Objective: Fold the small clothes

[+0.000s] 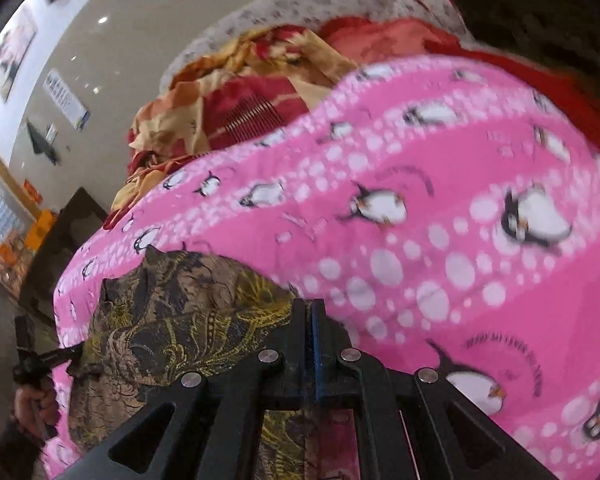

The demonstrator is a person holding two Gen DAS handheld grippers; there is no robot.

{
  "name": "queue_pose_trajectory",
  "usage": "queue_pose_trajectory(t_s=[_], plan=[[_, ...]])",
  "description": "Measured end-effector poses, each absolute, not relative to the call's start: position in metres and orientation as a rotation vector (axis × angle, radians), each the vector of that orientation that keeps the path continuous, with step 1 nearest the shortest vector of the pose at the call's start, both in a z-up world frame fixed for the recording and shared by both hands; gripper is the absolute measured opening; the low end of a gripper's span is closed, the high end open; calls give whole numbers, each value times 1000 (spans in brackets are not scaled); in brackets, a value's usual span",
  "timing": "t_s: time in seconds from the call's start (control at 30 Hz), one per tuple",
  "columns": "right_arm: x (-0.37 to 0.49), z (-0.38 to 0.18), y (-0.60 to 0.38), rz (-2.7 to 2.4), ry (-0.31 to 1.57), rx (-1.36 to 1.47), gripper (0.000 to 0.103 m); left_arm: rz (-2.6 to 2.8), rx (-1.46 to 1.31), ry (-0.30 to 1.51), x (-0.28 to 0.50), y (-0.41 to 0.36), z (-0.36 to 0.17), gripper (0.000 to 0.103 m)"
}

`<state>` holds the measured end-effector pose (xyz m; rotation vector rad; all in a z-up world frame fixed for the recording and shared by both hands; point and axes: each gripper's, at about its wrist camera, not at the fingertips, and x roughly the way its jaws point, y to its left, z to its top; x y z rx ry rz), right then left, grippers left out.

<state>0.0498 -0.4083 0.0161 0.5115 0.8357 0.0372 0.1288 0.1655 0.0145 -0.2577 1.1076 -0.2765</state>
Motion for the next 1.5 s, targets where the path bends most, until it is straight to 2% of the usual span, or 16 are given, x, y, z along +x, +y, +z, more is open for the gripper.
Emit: queue_pose_trajectory(t_s=[0.03, 0.07, 0.23, 0.33, 0.43, 0.6, 0.67, 0.83, 1.0, 1.13, 1.3, 1.43, 1.5], plan=[[47, 17, -411, 44, 836, 531, 2, -248, -242, 1097, 128, 171, 19, 45], [44, 18, -413, 51, 830, 549, 2, -214, -236, 1068, 124, 180, 26, 56], [18, 43, -419, 22, 784, 515, 3, -186, -302, 941, 95, 205, 65, 56], [2, 60, -404, 19, 734, 433, 3, -283, -300, 897, 70, 179, 80, 55], [2, 58, -369, 112, 785, 357, 3, -433, -239, 940, 45, 124, 69, 55], [29, 20, -306, 155, 993, 122, 3, -321, 25, 1097, 41, 60, 3, 55], [44, 0, -302, 128, 1075, 103, 3, -307, 33, 1061, 44, 57, 4, 55], [79, 2, -319, 111, 1061, 200, 3, -202, 41, 1042, 86, 64, 17, 55], [105, 53, -335, 112, 841, 221, 3, -80, -61, 914, 137, 96, 63, 55], [96, 81, -338, 111, 701, 280, 3, -53, -167, 803, 127, 113, 88, 55], [100, 64, -312, 111, 744, 232, 3, -64, -155, 815, 115, 89, 54, 55], [114, 25, -299, 53, 820, 169, 3, -29, -98, 865, 114, 90, 3, 56], [110, 2, -305, 63, 804, 187, 3, -63, -173, 844, 108, 102, 0, 56]])
